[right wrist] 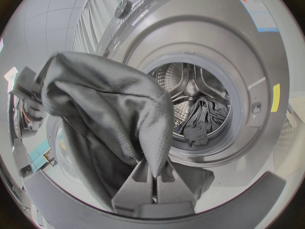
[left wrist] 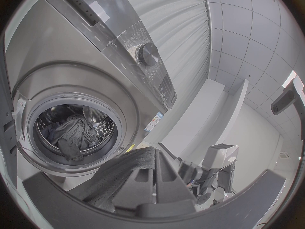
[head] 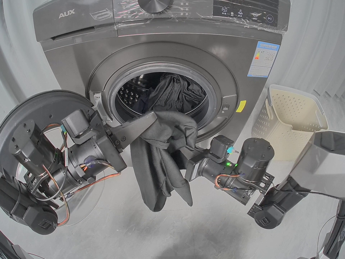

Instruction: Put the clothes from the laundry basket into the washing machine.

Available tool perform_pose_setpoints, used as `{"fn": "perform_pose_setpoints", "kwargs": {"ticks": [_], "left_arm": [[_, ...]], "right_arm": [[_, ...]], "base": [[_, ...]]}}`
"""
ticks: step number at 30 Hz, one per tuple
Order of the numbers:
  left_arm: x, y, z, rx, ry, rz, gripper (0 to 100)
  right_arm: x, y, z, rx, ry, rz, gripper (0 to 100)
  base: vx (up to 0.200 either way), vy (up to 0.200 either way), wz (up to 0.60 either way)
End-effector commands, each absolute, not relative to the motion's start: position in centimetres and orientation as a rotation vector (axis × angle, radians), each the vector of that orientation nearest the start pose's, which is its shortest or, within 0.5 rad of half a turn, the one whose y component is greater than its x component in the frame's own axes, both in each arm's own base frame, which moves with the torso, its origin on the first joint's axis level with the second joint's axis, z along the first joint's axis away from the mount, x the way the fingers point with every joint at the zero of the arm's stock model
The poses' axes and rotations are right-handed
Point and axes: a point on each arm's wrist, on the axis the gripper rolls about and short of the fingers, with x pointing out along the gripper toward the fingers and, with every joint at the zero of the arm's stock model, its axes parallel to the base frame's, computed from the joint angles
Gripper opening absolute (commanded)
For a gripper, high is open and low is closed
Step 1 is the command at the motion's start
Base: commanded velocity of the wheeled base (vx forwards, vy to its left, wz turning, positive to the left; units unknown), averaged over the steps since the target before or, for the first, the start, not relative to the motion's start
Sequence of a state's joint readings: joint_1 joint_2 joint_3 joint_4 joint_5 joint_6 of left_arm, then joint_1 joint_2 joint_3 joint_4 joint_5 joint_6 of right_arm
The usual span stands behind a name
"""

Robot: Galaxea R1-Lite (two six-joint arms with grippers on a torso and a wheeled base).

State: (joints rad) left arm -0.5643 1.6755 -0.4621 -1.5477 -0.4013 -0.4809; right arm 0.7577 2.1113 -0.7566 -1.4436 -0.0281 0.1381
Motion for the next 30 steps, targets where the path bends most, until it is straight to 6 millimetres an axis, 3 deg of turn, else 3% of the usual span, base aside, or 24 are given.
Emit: {"fn": "perform_pose_setpoints", "kwargs": {"ticks": [1,12,13,21,30], "left_arm": [[22.0,-14.8,18.6,-0.466,-0.078,-1.008,0],[22.5,-15.1,18.0,-0.466,-0.055,-1.009,0],[22.6,-15.2,17.8,-0.469,-0.045,-1.008,100],[24.0,-16.1,14.0,-0.465,0.093,-0.959,100],[25.4,-16.9,10.6,-0.395,0.176,-0.937,100]], "right_arm": [[24.4,22.9,15.0,0.195,-0.097,0.726,0],[22.0,20.7,18.2,0.230,-0.176,0.738,0],[21.8,20.5,18.4,0.233,-0.183,0.740,0],[20.8,19.6,20.3,0.253,-0.242,0.746,0],[20.3,19.5,21.0,0.264,-0.264,0.757,0]], "base": [[0.000,0.000,0.00],[0.000,0.000,0.00],[0.000,0.000,0.00],[0.000,0.000,0.00],[0.000,0.000,0.00]]}}
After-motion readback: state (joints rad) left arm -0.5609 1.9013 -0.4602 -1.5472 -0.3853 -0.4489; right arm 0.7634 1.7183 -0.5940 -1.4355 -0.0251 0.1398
